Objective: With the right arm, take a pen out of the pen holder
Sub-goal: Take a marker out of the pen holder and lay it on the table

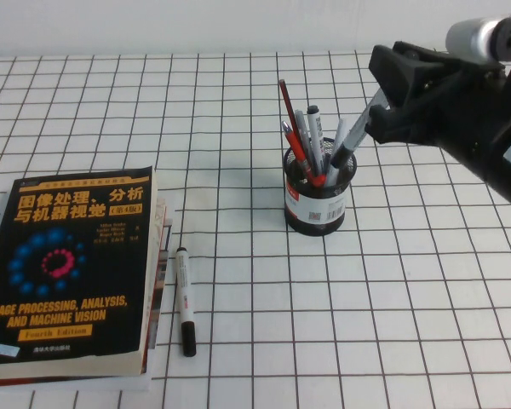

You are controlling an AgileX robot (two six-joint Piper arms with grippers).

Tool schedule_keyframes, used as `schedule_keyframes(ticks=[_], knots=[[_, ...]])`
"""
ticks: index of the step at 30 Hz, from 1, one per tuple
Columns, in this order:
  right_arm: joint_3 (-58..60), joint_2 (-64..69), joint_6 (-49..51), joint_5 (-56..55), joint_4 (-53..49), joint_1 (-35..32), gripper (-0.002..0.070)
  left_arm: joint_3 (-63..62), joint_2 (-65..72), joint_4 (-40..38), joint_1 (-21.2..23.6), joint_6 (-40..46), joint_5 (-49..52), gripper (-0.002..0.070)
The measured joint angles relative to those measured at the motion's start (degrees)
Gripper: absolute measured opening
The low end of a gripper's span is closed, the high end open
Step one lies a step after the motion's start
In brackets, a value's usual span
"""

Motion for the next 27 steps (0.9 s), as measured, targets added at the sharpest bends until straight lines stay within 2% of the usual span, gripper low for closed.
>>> schedule_keyframes(ticks=[7,10,15,23,27], knots=[[-9.8,-4.9,-0.5,38.6,0.7,0.0,0.0106,0.0,0.0,0.0,0.0,0.0,0.0,-0.0004],[-13.9,-3.6,-0.5,49.7,4.1,0.0,0.0106,0.0,0.0,0.0,0.0,0.0,0.0,-0.0004],[-19.3,2.3,0.0,58.9,8.6,0.7,0.0106,0.0,0.0,0.0,0.0,0.0,0.0,-0.0004],[-28.9,17.4,1.8,62.7,9.2,7.5,0.0106,0.0,0.0,0.0,0.0,0.0,0.0,-0.0004],[-34.7,25.0,2.0,63.9,9.4,8.9,0.0106,0.0,0.0,0.0,0.0,0.0,0.0,-0.0004]])
